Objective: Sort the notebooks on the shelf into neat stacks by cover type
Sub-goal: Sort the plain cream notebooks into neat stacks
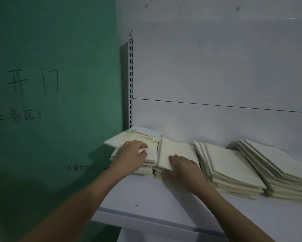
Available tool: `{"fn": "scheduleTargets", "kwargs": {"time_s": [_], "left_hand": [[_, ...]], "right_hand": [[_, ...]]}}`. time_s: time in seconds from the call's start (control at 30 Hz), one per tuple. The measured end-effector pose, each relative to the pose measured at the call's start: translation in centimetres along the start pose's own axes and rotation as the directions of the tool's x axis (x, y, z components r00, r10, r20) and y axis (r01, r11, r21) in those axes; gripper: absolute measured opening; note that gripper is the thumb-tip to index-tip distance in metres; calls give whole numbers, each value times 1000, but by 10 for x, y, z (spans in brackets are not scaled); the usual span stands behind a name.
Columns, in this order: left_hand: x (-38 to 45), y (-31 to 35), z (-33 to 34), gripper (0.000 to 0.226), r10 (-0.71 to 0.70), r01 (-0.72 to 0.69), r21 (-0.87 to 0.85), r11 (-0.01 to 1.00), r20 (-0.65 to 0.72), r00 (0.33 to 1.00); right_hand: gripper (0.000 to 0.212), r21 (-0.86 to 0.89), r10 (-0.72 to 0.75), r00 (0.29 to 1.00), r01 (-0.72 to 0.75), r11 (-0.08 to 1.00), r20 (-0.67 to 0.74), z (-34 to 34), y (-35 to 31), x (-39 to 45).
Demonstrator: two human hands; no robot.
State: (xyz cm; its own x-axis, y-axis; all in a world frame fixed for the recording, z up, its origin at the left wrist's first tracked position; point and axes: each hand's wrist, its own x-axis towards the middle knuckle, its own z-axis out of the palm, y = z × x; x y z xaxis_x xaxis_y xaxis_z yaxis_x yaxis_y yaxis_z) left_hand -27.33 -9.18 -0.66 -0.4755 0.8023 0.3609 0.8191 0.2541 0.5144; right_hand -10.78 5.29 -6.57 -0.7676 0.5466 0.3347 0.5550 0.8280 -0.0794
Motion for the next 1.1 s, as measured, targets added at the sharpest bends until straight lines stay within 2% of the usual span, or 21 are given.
{"fn": "scheduleTargets", "kwargs": {"time_s": [0.07,0.13,0.2,0.27,0.37,0.43,0.5,0.57,0.6,0.67,0.73,0.83,0.9,0.97,1.03,1.1], "left_hand": [[0,-3,1,29,17,-17,1,1000,-4,1000],[1,-4,3,28,28,-28,-7,1000,-20,999],[2,0,5,27,26,-30,-58,998,-69,997],[3,8,8,26,29,-50,-148,988,-141,990],[7,27,10,23,-4,-41,-393,919,-114,993],[10,43,8,22,-75,83,-613,786,39,996],[13,56,5,29,-121,301,-804,513,280,952],[15,65,0,40,-59,480,-854,199,478,876],[16,68,-4,45,-10,525,-846,94,527,850],[17,72,-10,43,8,547,-836,-28,547,837],[17,71,-15,33,-88,538,-843,-10,536,839],[18,56,-20,27,-249,525,-843,114,488,837],[18,42,-24,32,-308,494,-852,170,431,848],[18,27,-30,42,-325,436,-862,260,347,880],[18,15,-38,50,-320,405,-848,342,300,899],[17,3,-45,51,-331,410,-824,392,290,898]], "right_hand": [[50,-9,-45,999,45,999,8,-3,2,-9],[45,75,-32,999,30,997,18,-9,2,-17],[40,348,97,994,-71,935,-56,-20,-2,-21],[33,577,260,953,-126,807,-155,-32,-6,-18],[33,693,380,889,-105,714,-256,-50,-14,-15],[33,749,421,850,-47,660,-318,-62,-21,-16],[30,773,423,833,8,635,-356,-72,-28,-16],[32,721,343,860,41,691,-377,-76,-36,-16],[35,667,271,885,58,743,-378,-76,-41,-17],[44,540,90,915,150,828,-393,-71,-48,-17],[45,431,-84,922,255,865,-378,-64,-49,-16],[48,508,-186,968,246,826,-167,-65,-48,-14],[49,640,-102,985,167,750,-139,-64,-47,-13],[43,695,86,979,68,716,-184,-56,-41,-8],[45,579,171,974,-53,813,-151,-46,-31,-3],[56,381,123,992,-114,918,0,-36,-21,-1]]}}
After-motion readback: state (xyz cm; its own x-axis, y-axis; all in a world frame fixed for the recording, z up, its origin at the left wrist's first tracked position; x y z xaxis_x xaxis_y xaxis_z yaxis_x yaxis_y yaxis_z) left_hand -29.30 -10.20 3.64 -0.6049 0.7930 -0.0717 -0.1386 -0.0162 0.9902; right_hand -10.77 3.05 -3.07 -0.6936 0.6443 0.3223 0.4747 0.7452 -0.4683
